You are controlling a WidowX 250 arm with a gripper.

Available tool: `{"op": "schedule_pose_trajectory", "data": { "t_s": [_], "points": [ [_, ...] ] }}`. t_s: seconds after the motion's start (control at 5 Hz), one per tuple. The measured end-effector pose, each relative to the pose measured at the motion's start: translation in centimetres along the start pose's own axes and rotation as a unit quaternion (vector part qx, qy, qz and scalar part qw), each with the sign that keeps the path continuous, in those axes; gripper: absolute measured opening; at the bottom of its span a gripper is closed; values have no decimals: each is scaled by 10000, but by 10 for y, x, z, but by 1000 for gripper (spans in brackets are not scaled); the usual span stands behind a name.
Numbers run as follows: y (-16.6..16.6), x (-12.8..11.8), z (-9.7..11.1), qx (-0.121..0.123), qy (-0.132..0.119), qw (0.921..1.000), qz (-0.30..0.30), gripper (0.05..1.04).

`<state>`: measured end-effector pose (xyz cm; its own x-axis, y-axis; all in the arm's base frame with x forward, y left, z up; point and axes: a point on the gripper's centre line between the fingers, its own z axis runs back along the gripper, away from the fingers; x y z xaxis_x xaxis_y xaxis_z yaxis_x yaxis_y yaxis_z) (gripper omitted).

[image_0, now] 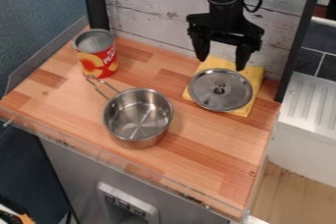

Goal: Move the pot to the right side of the table

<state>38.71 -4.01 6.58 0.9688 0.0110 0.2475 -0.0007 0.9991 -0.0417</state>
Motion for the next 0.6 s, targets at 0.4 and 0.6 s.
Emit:
{"op": "schedule_pose_trajectory", "data": {
  "t_s": [0.4, 0.6],
  "points": [
    [3, -38, -19, -12, 469, 9988, -127, 1000],
    [4, -60, -4, -55, 394, 9987, -329, 1000]
  ]
}}
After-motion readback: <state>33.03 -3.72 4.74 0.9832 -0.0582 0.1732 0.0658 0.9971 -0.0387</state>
